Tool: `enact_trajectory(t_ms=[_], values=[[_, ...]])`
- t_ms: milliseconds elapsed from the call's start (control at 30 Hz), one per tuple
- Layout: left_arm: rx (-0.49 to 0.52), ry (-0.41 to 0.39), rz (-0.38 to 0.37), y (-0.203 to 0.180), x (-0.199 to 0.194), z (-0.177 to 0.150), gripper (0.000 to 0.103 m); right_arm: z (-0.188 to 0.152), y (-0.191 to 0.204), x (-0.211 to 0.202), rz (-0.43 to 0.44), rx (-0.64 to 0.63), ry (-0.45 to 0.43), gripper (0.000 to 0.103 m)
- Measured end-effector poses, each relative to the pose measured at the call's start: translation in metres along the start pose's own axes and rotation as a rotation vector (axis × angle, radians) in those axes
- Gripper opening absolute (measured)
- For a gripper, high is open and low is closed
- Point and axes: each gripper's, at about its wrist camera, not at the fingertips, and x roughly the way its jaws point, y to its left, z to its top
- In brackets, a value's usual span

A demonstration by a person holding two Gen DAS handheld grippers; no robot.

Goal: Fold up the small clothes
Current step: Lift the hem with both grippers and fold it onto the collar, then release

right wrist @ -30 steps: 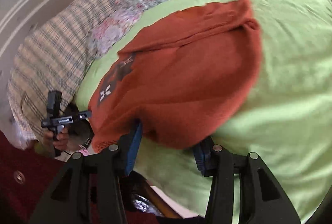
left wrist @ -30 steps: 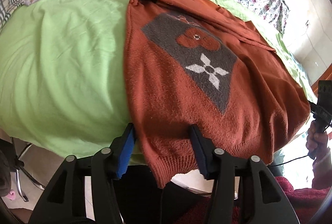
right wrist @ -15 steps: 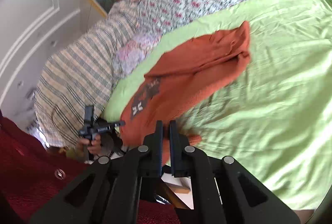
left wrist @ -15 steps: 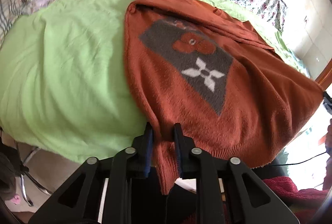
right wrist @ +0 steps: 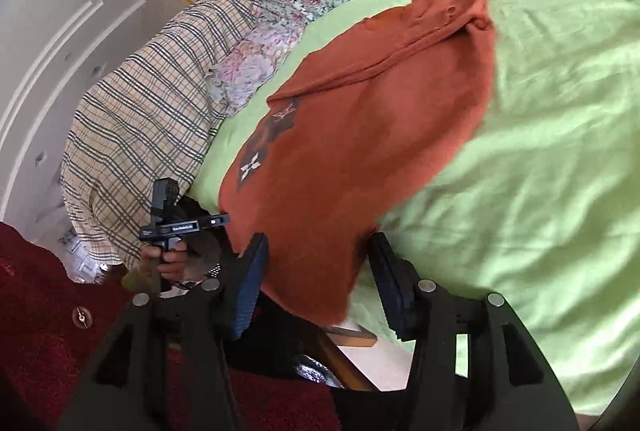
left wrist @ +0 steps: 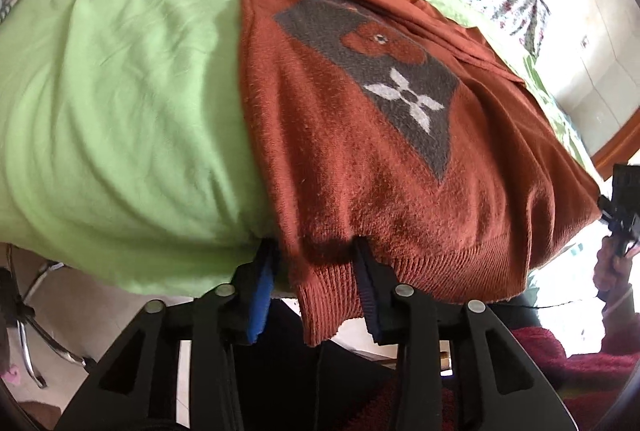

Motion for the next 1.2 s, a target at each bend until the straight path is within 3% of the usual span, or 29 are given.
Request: enact_trajectory(t_ms=[33, 67, 133, 233, 467, 500, 567, 600, 633, 700, 867, 1000, 1067, 1133, 1200], values=[[0.013, 0.003, -0.022, -0.002, 0.0, -0.002, 0.007, 0.0, 0.002, 0.004, 0.012, -0.009, 0.009, 0.053], [0.021, 0.004, -0.032, -0.004, -0.001, -0.003, 0.006, 0.0, 0.005, 0.008, 0.023, -0.022, 0.021, 0.052], [0.049, -0.025, -0.034, -0.011, -0.01, -0.006, 0.005, 0.0, 0.012, 0.016, 0.038, -0.043, 0.061, 0.021], [0.056, -0.106, -0.101, -0.019, -0.038, -0.006, 0.005, 0.0, 0.021, 0.017, 0.043, -0.053, 0.097, 0.019], [-0.005, -0.266, -0.193, -0.017, -0.082, 0.01, 0.004, 0.014, 0.021, -0.011, 0.163, 0.004, -0.013, 0.018], [-0.006, -0.28, -0.201, -0.017, -0.084, 0.013, 0.004, 0.016, 0.021, -0.014, 0.184, 0.018, -0.039, 0.02], [-0.012, -0.286, -0.192, -0.014, -0.083, 0.019, 0.004, 0.019, 0.012, -0.015, 0.192, 0.069, -0.074, 0.035], [-0.02, -0.283, -0.189, -0.012, -0.082, 0.021, 0.004, 0.019, 0.009, -0.011, 0.167, 0.072, -0.055, 0.056], [-0.033, -0.285, -0.189, -0.01, -0.082, 0.023, 0.004, 0.016, 0.009, -0.005, 0.142, 0.064, -0.018, 0.066], [-0.06, -0.297, -0.195, -0.004, -0.085, 0.026, 0.004, 0.008, 0.014, 0.006, 0.163, 0.046, 0.042, 0.067], [-0.083, -0.304, -0.193, 0.004, -0.083, 0.036, 0.004, 0.001, 0.028, 0.004, 0.226, -0.017, 0.056, 0.075], [-0.079, -0.284, -0.193, 0.002, -0.076, 0.034, 0.004, -0.01, 0.035, 0.027, 0.104, -0.09, 0.194, 0.075], [-0.079, -0.264, -0.194, 0.001, -0.071, 0.028, 0.004, -0.016, 0.035, 0.038, 0.022, -0.115, 0.25, 0.062], [-0.069, -0.2, -0.213, 0.0, -0.061, 0.024, 0.005, -0.02, 0.033, 0.045, -0.048, -0.12, 0.278, 0.025], [-0.065, -0.144, -0.214, 0.0, -0.051, 0.022, 0.006, -0.019, 0.028, 0.039, -0.051, -0.098, 0.255, 0.012]])
